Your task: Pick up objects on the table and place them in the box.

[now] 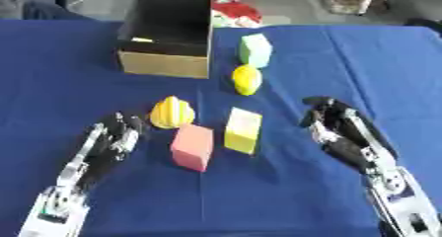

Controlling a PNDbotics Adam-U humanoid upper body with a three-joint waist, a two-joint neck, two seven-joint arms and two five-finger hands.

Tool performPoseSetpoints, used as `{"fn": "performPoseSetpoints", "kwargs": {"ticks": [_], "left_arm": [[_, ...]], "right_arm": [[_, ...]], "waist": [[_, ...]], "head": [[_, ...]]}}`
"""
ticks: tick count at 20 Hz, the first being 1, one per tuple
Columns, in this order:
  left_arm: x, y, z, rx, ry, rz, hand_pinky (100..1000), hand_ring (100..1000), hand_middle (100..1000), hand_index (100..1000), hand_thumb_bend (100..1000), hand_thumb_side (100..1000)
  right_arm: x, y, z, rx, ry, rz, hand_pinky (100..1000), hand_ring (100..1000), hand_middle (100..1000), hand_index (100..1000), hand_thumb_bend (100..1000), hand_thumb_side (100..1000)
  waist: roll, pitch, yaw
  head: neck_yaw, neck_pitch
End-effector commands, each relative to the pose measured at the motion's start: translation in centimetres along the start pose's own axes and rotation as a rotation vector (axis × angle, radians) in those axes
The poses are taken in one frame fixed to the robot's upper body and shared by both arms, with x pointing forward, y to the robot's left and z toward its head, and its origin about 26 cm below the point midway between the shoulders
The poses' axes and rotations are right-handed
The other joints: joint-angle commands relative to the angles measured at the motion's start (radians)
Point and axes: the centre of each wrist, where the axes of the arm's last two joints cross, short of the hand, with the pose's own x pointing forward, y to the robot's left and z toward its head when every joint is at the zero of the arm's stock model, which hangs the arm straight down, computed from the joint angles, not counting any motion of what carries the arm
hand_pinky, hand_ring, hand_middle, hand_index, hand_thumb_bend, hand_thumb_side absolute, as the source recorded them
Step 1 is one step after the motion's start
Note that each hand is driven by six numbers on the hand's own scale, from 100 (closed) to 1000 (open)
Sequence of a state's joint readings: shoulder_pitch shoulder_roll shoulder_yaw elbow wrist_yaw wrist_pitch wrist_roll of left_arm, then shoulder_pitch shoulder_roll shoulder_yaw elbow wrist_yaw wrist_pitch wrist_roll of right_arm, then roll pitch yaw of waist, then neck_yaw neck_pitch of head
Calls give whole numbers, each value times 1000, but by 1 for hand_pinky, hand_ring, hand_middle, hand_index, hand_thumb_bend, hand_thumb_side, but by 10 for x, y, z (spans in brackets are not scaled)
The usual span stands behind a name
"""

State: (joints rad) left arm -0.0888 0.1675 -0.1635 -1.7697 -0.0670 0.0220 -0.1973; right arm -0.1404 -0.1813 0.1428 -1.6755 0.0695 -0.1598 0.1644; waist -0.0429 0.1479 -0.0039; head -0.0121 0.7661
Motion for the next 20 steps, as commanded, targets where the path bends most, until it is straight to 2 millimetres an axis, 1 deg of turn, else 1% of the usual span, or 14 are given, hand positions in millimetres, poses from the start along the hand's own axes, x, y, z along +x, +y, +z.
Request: {"fn": "performPoseSetpoints", "kwargs": {"ticks": [1,9,11,13,17,18,20], "left_arm": [[6,3,-2,-4,-20,-18,768,567,559,719,100,564],[8,4,-3,-11,-28,-32,772,573,567,727,100,562],[13,9,-5,-24,-48,-70,778,583,578,740,100,543],[22,19,-9,-52,-81,-153,785,607,600,762,100,505],[57,46,-25,-191,-158,-453,793,643,635,798,103,391],[70,52,-30,-250,-176,-554,793,651,644,811,153,362],[92,60,-40,-358,-206,-730,794,663,657,824,217,326]], "right_arm": [[7,-3,-3,0,-27,17,692,565,502,764,100,344],[8,-3,-4,1,-28,19,692,565,502,764,100,344],[7,-3,-3,-1,-27,20,691,565,502,765,100,344],[7,-4,-3,-8,-23,24,691,565,503,765,100,344],[6,-9,-1,-37,-17,35,692,565,503,767,100,347],[6,-12,0,-55,-15,43,692,566,503,767,100,348],[5,-18,2,-92,-10,61,693,566,504,768,100,350]], "waist": [[5,-26,0],[5,-26,1],[5,-27,0],[6,-28,-1],[11,-32,-13],[12,-33,-18],[15,-36,-24]], "head": [[-3,4],[-3,4],[-4,4],[-4,4],[-2,4],[-1,4],[0,4]]}}
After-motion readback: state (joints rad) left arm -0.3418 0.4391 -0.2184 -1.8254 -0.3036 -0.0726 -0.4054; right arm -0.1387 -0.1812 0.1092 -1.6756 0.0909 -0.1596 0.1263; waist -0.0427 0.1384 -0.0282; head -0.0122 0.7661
